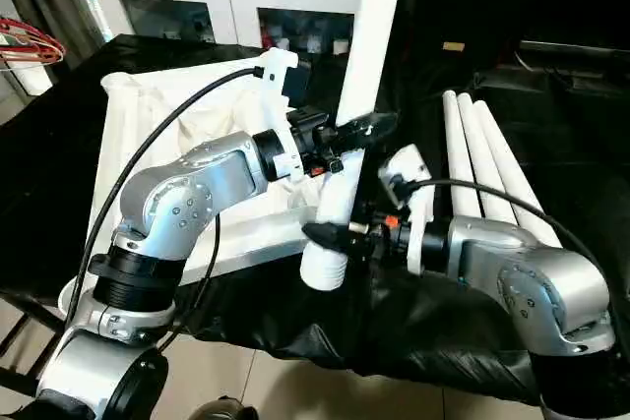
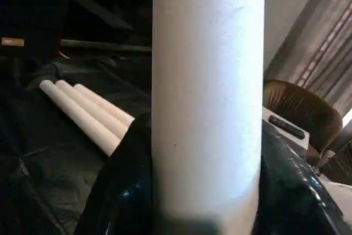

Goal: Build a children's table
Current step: Pick table leg

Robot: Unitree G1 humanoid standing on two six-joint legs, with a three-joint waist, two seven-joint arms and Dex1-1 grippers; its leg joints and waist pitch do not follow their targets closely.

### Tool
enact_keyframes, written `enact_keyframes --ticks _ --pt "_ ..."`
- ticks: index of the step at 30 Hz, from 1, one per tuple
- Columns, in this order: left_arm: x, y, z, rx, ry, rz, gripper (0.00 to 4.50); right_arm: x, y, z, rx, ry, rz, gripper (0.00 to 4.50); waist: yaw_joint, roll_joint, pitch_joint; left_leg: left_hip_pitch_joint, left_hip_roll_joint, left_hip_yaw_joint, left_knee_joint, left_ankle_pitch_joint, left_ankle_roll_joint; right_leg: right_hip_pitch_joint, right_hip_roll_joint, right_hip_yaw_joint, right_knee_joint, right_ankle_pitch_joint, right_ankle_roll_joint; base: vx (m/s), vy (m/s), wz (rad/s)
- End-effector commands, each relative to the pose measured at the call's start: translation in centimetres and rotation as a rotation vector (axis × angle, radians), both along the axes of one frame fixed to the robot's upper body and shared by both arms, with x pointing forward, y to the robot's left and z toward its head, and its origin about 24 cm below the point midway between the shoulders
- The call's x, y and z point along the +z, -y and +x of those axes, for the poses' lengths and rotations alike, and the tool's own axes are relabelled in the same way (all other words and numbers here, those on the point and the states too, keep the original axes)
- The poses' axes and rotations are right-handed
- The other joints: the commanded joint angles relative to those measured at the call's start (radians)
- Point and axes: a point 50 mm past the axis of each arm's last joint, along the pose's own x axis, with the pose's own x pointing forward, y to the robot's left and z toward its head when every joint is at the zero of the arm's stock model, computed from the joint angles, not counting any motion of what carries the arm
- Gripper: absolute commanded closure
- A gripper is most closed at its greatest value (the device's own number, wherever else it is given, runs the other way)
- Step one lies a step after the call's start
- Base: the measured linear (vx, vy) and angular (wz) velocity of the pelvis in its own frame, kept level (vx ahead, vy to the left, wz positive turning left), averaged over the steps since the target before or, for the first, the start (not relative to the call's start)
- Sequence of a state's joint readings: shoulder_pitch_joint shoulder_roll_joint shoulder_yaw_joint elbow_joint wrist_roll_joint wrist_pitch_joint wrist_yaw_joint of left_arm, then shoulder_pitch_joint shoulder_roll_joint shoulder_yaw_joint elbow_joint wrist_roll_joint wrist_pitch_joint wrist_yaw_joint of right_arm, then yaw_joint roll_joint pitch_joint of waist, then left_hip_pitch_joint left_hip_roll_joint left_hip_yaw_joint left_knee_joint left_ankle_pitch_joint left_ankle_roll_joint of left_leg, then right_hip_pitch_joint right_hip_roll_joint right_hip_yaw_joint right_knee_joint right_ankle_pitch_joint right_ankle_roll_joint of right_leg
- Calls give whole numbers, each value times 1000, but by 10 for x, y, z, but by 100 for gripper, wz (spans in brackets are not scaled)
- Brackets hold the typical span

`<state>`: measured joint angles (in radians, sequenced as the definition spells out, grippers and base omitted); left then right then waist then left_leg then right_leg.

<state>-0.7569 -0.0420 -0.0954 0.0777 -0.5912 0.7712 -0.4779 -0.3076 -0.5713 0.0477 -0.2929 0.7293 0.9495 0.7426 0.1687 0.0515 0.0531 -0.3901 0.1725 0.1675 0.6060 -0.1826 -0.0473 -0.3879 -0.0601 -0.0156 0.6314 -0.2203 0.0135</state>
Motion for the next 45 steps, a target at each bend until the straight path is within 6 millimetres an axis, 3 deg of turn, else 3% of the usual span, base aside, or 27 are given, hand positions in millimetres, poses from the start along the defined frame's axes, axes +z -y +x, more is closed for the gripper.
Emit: enact_keyframes --ticks 1,10,21,31,33,36,37,45 --pt "8 2 0 -9 34 0 268 -2 -6 -3 47 -14 9 150 2 -26 -73 11 40 -16 -53 -35 33 50 -69 30 -67 -12 -210 0 0 0" --pt "9 2 0 -29 33 -3 269 -3 -8 1 42 -16 17 150 2 -25 -73 11 41 -16 -52 -40 35 50 -69 30 -67 -7 -218 0 0 0" --pt "12 4 -4 -63 41 -16 269 -6 -10 3 39 -26 22 251 2 -24 -73 11 40 -16 -52 -42 35 50 -69 30 -66 -6 -220 0 0 0" --pt "13 3 -3 -65 38 -30 269 -10 -11 2 46 -39 25 259 2 -26 -73 11 40 -16 -52 -38 38 51 -70 30 -66 2 -221 0 0 0" --pt "13 3 -3 -66 39 -30 269 -10 -11 2 41 -38 33 203 2 -25 -73 11 41 -16 -52 -39 38 50 -70 30 -66 -2 -221 0 0 0" --pt "13 3 -3 -68 42 -28 269 -9 -12 4 27 -24 39 184 1 -24 -74 11 41 -16 -52 -40 39 50 -70 30 -66 -1 -224 0 0 0" --pt "13 3 -3 -68 42 -28 269 -9 -12 4 27 -24 39 159 1 -24 -74 11 41 -16 -52 -39 39 49 -70 30 -66 0 -224 0 0 0" --pt "12 4 -4 -76 42 -28 269 -9 -12 4 22 -19 39 148 1 -24 -74 11 41 -16 -53 -42 34 50 -69 30 -65 4 -221 0 0 0"
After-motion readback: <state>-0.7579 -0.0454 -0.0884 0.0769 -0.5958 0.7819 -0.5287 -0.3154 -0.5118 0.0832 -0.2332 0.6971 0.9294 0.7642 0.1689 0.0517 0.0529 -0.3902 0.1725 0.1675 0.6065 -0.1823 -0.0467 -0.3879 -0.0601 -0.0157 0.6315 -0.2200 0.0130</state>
